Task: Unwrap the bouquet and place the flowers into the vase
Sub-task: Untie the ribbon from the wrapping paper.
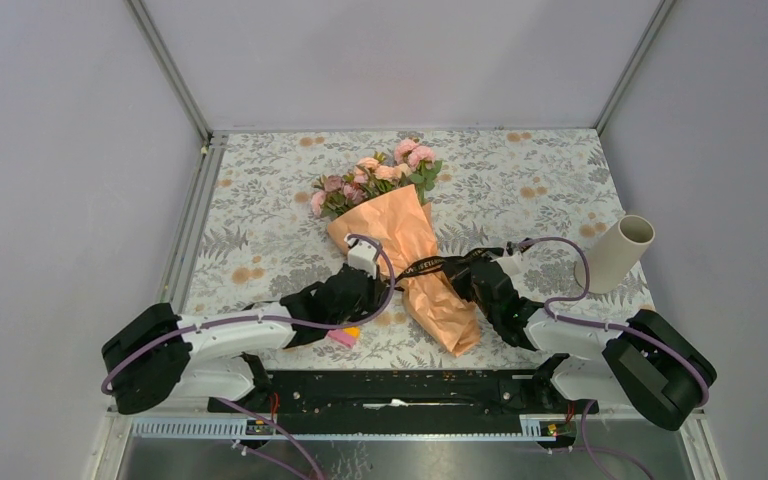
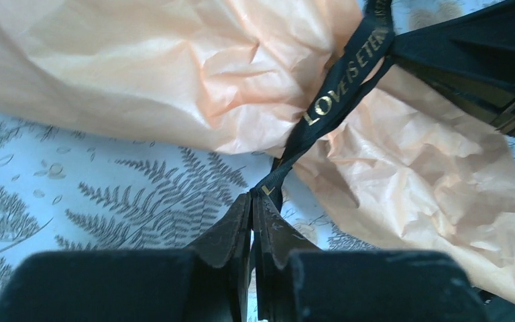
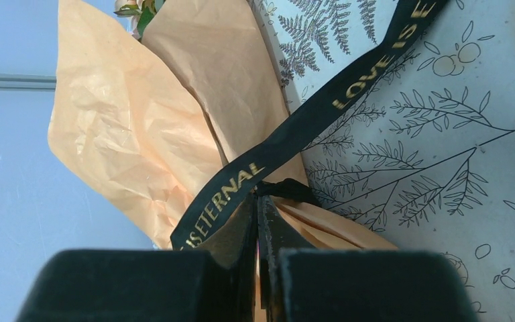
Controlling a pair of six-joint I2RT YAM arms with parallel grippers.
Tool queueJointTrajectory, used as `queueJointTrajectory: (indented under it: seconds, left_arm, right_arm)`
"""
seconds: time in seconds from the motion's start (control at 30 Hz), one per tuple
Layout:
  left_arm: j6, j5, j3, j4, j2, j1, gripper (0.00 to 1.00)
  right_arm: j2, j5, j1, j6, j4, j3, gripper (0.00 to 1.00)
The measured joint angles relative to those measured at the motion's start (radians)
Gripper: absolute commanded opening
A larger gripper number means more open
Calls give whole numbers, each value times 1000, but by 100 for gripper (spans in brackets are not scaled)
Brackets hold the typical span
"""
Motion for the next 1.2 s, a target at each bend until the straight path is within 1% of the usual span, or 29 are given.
queueJointTrajectory:
  seconds: [0.07,0.33,0.4,0.53,0.63,0.73,0.87,1.0,1.2]
  left_arm:
    - [-23,-22,-13,-25,-16,0,10]
    - [-140,-99,-43,-114,-78,0,11]
    - [-181,-135,-39,-167,-77,0,12]
    - [-267,-200,-31,-293,-74,1,17]
    - [-288,-209,-31,-329,-74,1,24]
    - [-247,-179,-36,-293,-89,1,35]
    - [-127,-70,-46,-171,-144,1,48]
    - [-18,27,-17,-95,-128,1,50]
    - [80,86,91,-73,21,1,49]
  right_arm:
    - [0,0,0,0,0,0,0]
    - [9,-1,0,0,0,0,0]
    - [9,0,0,0,0,0,0]
    - [9,0,0,0,0,0,0]
    - [9,-1,0,0,0,0,0]
    - [9,-1,0,0,0,0,0]
    - [9,-1,0,0,1,0,0]
    - [9,-1,0,1,2,0,0]
    - [14,-2,0,2,5,0,0]
